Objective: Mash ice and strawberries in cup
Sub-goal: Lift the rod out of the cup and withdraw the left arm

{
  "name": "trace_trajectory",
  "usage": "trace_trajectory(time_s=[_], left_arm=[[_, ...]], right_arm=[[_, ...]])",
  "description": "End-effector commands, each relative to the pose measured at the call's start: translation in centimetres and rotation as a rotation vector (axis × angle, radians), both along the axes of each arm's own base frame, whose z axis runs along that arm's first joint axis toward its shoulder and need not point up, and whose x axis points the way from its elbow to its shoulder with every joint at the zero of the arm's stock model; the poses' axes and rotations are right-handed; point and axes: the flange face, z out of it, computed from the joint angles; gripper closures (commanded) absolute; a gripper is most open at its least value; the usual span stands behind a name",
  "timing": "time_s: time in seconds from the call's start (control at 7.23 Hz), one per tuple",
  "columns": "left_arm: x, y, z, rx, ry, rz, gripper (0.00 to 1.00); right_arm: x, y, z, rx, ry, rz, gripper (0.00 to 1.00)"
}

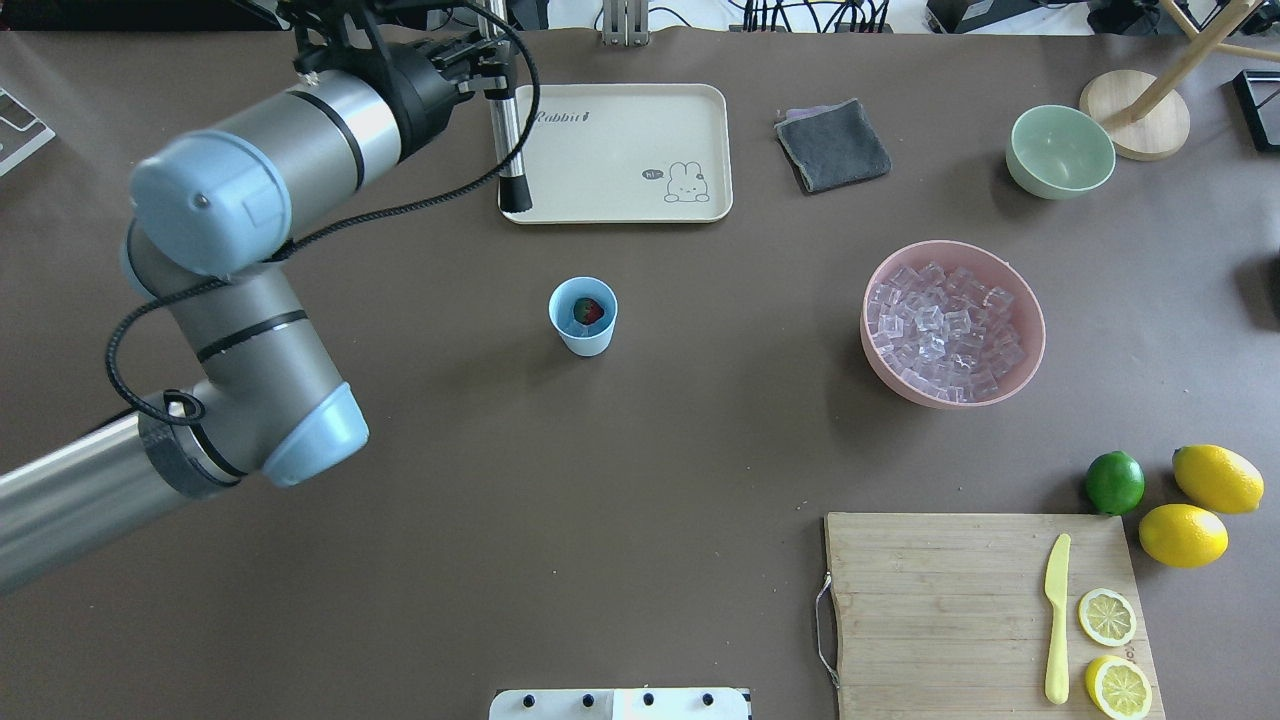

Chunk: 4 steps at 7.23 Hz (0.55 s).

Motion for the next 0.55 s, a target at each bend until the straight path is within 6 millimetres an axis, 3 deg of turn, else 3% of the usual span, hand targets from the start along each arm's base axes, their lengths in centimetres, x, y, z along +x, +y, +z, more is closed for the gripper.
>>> trace_trajectory(time_s=[0.0,0.14,0.42], left_arm=[[-12.0,-5.8,3.5,-0.218,-0.035,0.22,0.78],[-14.9,-6.3,7.6,-0.322,-0.055,0.284,0.78],[-19.5,-4.9,16.6,-0.485,-0.063,0.504,0.78]], right_arm=[[-0.1,1.3,0.5,-0.006,-0.004,0.0,0.0],[-0.1,1.5,0.6,-0.008,-0.004,-0.001,0.0],[-0.1,2.2,1.0,-0.017,-0.007,0.001,0.0]])
